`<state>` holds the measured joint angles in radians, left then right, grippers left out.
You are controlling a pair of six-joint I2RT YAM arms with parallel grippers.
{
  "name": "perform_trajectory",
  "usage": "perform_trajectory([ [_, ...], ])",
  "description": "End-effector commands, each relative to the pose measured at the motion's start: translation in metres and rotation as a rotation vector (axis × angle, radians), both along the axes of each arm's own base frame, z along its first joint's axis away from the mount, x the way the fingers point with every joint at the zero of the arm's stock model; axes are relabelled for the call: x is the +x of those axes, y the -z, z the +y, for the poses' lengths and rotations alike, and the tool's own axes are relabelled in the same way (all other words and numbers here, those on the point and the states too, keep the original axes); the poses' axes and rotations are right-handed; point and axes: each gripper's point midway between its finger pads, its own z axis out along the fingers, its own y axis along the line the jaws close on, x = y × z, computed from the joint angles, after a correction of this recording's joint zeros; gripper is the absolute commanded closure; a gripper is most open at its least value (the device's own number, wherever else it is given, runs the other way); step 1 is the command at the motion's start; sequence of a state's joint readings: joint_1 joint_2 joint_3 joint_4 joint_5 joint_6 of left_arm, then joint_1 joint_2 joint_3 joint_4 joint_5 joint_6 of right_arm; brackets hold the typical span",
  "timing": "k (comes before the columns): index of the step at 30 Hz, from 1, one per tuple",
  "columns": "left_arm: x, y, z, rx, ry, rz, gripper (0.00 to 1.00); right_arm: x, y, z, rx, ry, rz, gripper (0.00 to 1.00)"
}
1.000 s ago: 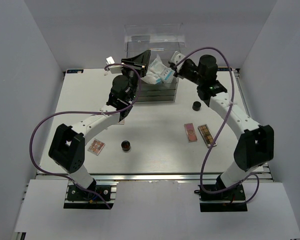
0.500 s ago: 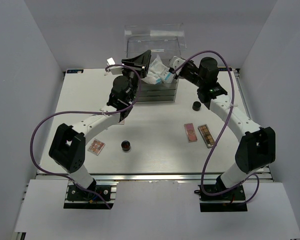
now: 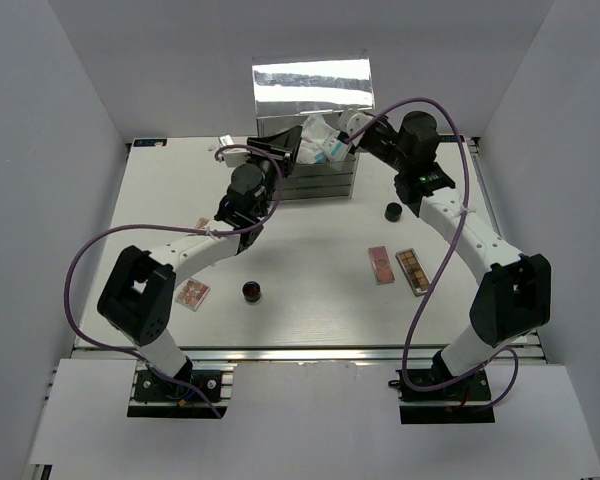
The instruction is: Organize the makeup
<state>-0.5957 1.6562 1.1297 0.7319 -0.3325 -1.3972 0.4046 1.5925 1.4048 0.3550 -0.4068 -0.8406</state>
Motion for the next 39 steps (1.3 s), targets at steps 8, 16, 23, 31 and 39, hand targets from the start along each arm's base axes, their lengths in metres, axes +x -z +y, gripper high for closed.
perform_trajectory([
  [8, -0.014, 0.081, 0.012, 0.098, -0.014, 0.189, 0.65, -0.024, -0.041, -0.001, 0.062, -0.028, -0.095, 1.0],
  [16, 0.013, 0.169, -0.003, 0.184, -0.034, 0.265, 0.57, -0.03, -0.037, 0.0, 0.07, -0.04, -0.069, 0.99],
  [23, 0.042, 0.195, -0.022, 0.188, -0.038, 0.285, 0.5, -0.034, -0.036, 0.001, 0.076, -0.047, -0.05, 0.99],
  [31, 0.052, 0.202, -0.011, 0.178, -0.116, 0.289, 0.48, -0.033, -0.034, 0.001, 0.08, -0.045, -0.04, 0.98],
  [39, 0.06, 0.222, -0.008, 0.131, -0.158, 0.344, 0.48, -0.034, -0.035, 0.002, 0.077, -0.049, -0.038, 0.98],
])
